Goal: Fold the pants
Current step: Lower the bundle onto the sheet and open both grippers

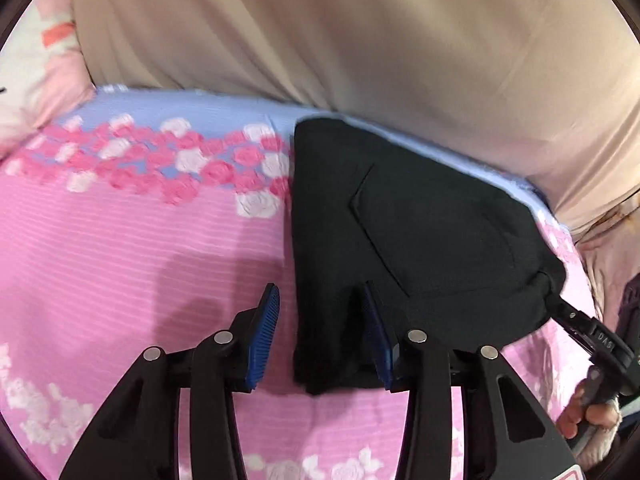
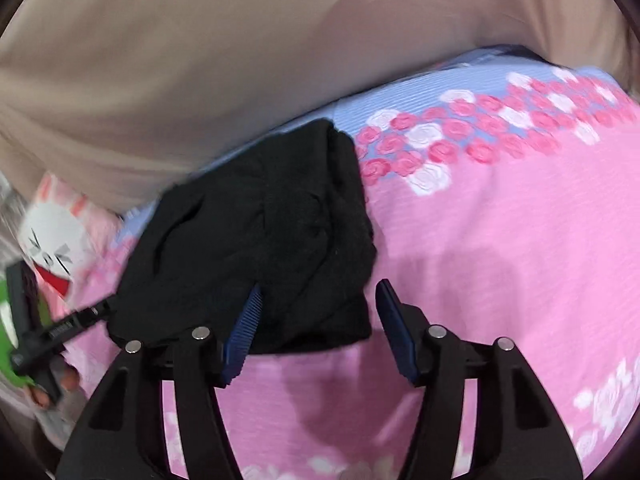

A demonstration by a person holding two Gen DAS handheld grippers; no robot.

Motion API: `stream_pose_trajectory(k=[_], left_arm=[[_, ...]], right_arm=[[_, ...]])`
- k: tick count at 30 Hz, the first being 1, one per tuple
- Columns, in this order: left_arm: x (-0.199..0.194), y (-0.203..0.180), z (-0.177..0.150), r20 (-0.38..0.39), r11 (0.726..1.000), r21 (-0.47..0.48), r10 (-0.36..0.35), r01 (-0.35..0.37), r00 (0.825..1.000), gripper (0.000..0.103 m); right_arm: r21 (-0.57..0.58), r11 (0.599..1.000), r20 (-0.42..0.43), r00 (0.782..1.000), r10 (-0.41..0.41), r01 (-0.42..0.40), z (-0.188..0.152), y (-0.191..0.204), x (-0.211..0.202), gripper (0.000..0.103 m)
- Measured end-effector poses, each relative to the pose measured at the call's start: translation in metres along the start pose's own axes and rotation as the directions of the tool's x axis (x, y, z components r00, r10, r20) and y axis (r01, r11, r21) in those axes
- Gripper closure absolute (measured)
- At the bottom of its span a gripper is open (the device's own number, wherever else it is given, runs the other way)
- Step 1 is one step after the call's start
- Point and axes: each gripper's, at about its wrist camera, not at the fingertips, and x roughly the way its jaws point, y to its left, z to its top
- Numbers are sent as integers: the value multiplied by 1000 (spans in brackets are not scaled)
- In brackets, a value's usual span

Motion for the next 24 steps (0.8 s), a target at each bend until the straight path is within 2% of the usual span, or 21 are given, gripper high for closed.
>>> stream_pose_trajectory(k=[2, 3, 4, 5, 7, 9, 10, 11, 12, 15, 20, 24], left_arm=[[-18, -5, 1, 56, 999, 32, 27, -29, 998, 63], [-29, -13, 2, 92, 998, 55, 31, -36, 995, 63], [-35, -19, 3, 106, 998, 65, 20, -27, 994, 63], [-37, -26, 5, 111, 997, 78, 0, -8, 994, 62], [-30, -40, 6, 107, 994, 110, -5, -7, 994, 51], [-13, -51, 3, 89, 989, 140, 29, -42, 996, 50], [4, -55, 1, 53, 987, 148, 60, -68, 997, 50], [20, -56, -4, 19, 984, 153, 87, -89, 996, 50], [26, -57, -7, 19, 982, 155, 102, -104, 995, 50], [23, -65, -17, 81, 968, 185, 155, -168, 985, 50], [13, -66, -22, 86, 975, 164, 140, -153, 986, 50], [4, -70, -33, 97, 970, 175, 157, -172, 983, 45]], right_arm=[[-75, 996, 73, 996, -43, 49, 6, 15, -21, 76], [-112, 993, 94, 995, -37, 47, 11, 24, -29, 90], [-149, 988, 98, 995, -18, 32, 17, 36, -32, 96], [-172, 985, 101, 995, -14, 32, 21, 43, -30, 96], [-212, 975, 78, 996, -50, 66, 24, 48, -11, 97], [-241, 960, -27, 988, -154, 143, 17, 36, 35, 98], [-231, 964, -52, 987, -149, 133, 10, 26, 50, 101], [-221, 968, -19, 992, -123, 116, 8, 22, 46, 101], [-215, 970, -21, 992, -123, 116, 8, 23, 42, 101], [-209, 972, 22, 994, -107, 109, 11, 33, 16, 95], [-223, 961, 123, 982, -141, 165, -8, 41, -18, 92], [-208, 960, 125, 978, -165, 188, -28, 34, -25, 89]])
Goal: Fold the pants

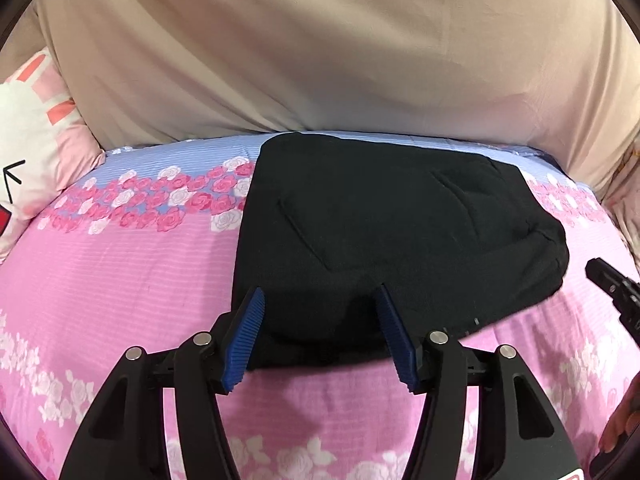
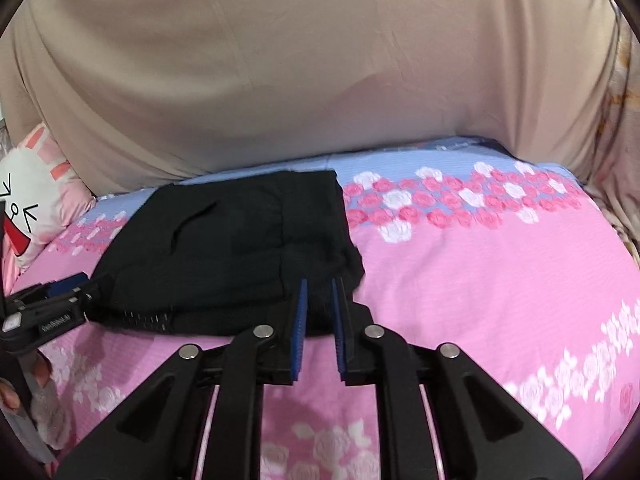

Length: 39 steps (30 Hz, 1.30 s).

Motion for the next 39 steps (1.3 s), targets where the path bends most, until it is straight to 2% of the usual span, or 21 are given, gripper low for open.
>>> stream_pose_trajectory(k=[4, 6, 14, 17, 18, 19, 24, 26, 28, 31, 35, 39], left_arm=[[-8, -6, -7, 4, 1000, 17, 2, -3, 1000, 41], [-10, -8, -10, 6, 1000, 20, 8, -8, 1000, 41], [-4, -4, -2, 2, 1000, 20, 16, -16, 1000, 41], [3, 2, 1, -6, 1000, 9, 14, -14, 1000, 41], [5, 4, 1, -8, 1000, 4, 12, -12, 1000, 39], [6, 5, 1, -8, 1000, 0, 8, -8, 1000, 37], [8, 7, -2, 7, 1000, -6, 15, -14, 1000, 35], [5, 5, -4, 19, 1000, -9, 25, -24, 1000, 33], [2, 4, -7, 36, 999, -12, 41, -40, 999, 27], [-6, -2, -17, 64, 999, -3, 44, -44, 997, 20], [-17, -19, -32, 83, 996, 60, 54, -59, 995, 19], [-37, -34, -47, 131, 994, 89, 54, -66, 990, 16]], right_arm=[[32, 999, -12, 1000, 5, -4, -11, -5, -2, 82], [40, 999, -18, 1000, 12, -11, -11, -6, -3, 82], [0, 1000, 34, 999, 30, -30, 31, 1, 2, 82], [-22, 1000, -30, 999, -15, 14, 30, -1, 36, 82], [-36, 999, -72, 997, -35, 32, 24, -2, 51, 82], [-40, 999, -78, 996, -39, 35, 19, -2, 59, 80], [-33, 998, -19, 999, -47, 46, 22, 3, 38, 77], [-16, 999, 15, 999, -30, 30, 18, 3, 22, 65], [-14, 999, 53, 998, -35, 36, 8, 6, 4, 43], [-41, 997, 76, 995, -63, 67, -12, 10, -15, 40], [-12, 998, 84, 994, -68, 69, -36, 5, -35, 35], [20, 997, 75, 995, -72, 71, -52, 2, -45, 21]])
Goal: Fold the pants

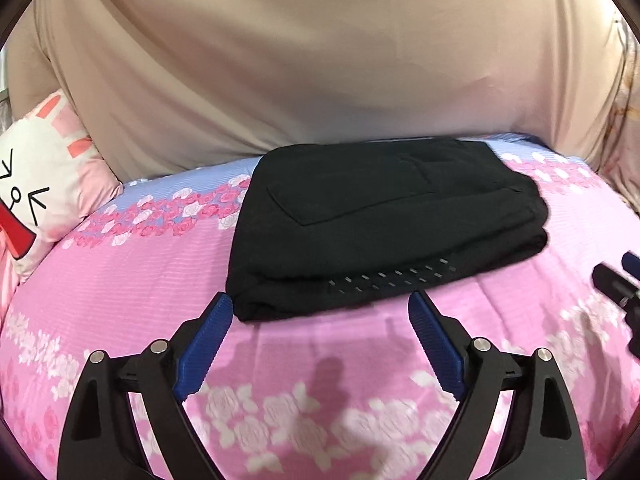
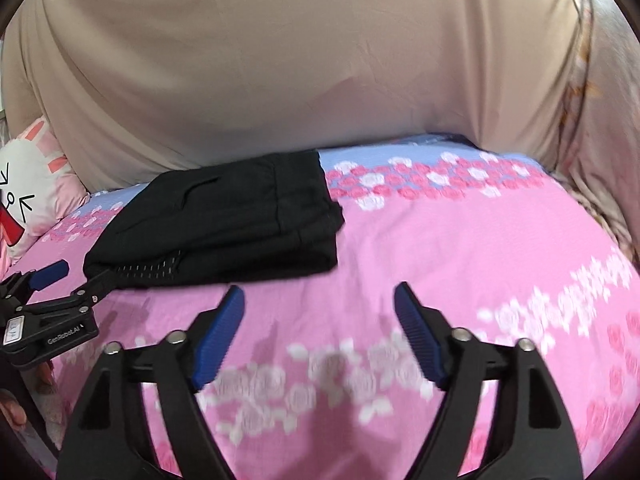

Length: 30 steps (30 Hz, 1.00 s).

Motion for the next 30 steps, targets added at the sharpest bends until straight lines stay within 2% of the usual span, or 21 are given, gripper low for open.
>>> stream_pose_trajectory(k=[4, 9, 14, 30], left_arm=[[-8, -2, -6, -3, 1000, -20, 0, 0, 1000, 16], [-14, 1, -9, 18, 998, -62, 8, -7, 1000, 16], [-11, 5, -9, 3, 996, -86, 5, -4, 1000, 16], [-13, 12, -9, 3, 990, -134, 32, -31, 999, 16]], right_arm=[[29, 1000, 26, 1000, -3, 2, -9, 0, -14, 9], [-11, 998, -15, 998, -59, 58, -13, 12, -12, 5], [-81, 992, -48, 993, -103, 99, -16, 26, -6, 5], [-75, 992, -49, 993, -107, 103, -17, 28, -6, 5]])
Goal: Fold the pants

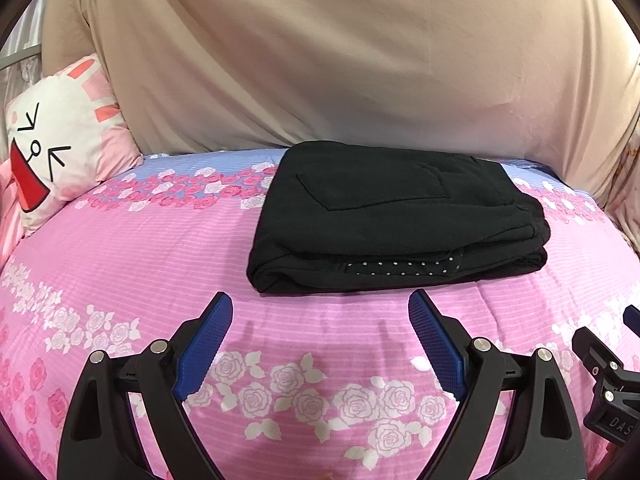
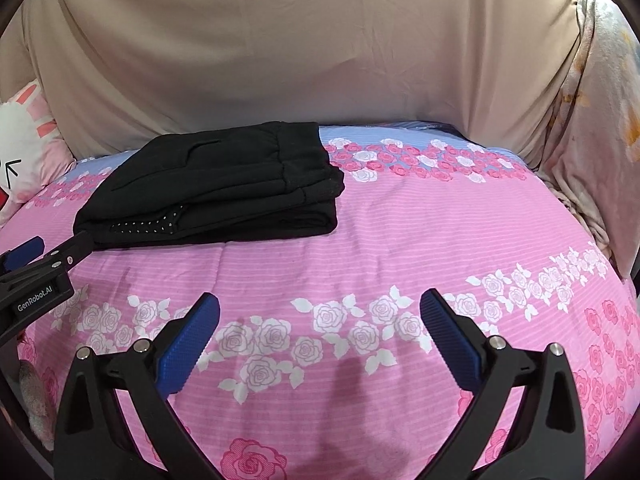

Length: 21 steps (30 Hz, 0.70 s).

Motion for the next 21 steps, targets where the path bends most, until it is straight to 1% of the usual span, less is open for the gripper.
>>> stream_pose_trajectory(k=[4, 7, 12, 17, 21], left_arm=[[-4, -1, 0, 11, 1000, 1, -15, 15, 1000, 16], [-5, -1, -2, 3, 1000, -2, -30, 30, 1000, 16], [-6, -3, -6, -27, 1000, 1, -23, 23, 999, 16], [-10, -3, -8, -12, 1000, -11, -8, 8, 1000, 15], [-10, -4, -8, -20, 1000, -3, 7, -7, 1000, 15]], right_arm=[[-15, 1000, 4, 1000, 6, -6, 0, 3, 0, 5], [-22, 1000, 9, 1000, 10, -10, 1, 4, 0, 5], [-27, 1000, 17, 1000, 9, -9, 0, 7, -4, 5], [-31, 999, 14, 1000, 15, -15, 0, 7, -4, 5], [-32, 999, 15, 1000, 16, -16, 1, 7, -4, 5]])
